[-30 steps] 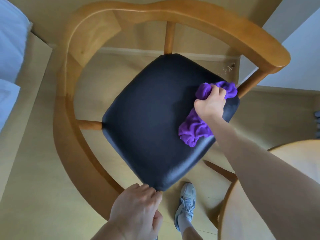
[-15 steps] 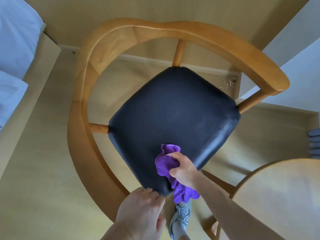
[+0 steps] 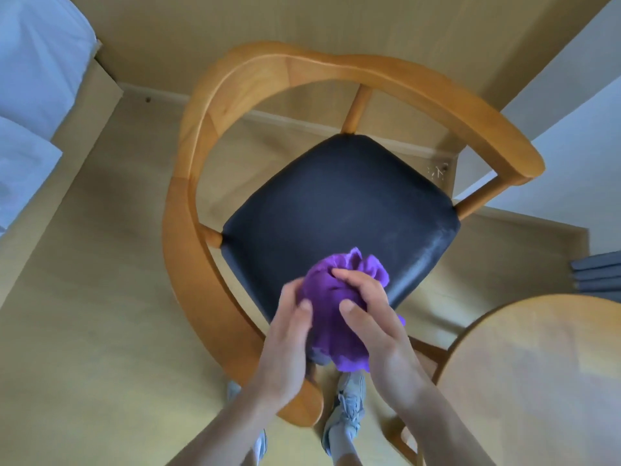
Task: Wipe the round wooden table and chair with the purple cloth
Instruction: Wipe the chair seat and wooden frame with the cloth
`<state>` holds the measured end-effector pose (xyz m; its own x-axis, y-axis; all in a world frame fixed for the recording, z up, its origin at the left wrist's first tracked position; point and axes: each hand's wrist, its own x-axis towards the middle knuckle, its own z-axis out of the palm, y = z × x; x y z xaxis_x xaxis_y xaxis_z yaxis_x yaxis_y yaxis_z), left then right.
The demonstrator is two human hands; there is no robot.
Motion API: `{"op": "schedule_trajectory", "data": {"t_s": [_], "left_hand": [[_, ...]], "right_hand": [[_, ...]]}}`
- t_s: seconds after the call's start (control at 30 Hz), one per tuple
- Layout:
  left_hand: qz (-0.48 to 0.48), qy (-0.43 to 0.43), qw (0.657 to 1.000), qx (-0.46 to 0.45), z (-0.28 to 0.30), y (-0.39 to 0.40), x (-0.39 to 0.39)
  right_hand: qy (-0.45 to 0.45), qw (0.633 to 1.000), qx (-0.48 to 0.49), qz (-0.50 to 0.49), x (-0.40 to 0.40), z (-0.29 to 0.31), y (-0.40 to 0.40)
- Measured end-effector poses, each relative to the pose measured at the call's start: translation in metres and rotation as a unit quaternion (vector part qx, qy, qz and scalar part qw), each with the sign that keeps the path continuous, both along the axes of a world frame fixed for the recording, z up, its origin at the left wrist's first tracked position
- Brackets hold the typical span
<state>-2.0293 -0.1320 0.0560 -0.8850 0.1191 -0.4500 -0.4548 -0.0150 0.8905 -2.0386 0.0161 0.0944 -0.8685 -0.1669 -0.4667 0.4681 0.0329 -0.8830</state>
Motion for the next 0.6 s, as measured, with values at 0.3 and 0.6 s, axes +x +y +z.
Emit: {"op": "schedule_trajectory", "data": {"t_s": [0.3, 0.6], "left_hand": [[0.023, -0.102, 0.992, 0.066, 0.051, -0.012, -0.036], [-0.125, 0.054, 0.987, 0.082, 0.180, -0.050, -0.065]], "right_hand": [[0.078, 0.968, 0.070, -0.227, 0.024, 0.035, -0.025], [-0.006, 0.944, -0.125, -0.306, 0.013, 0.153, -0.033]]}}
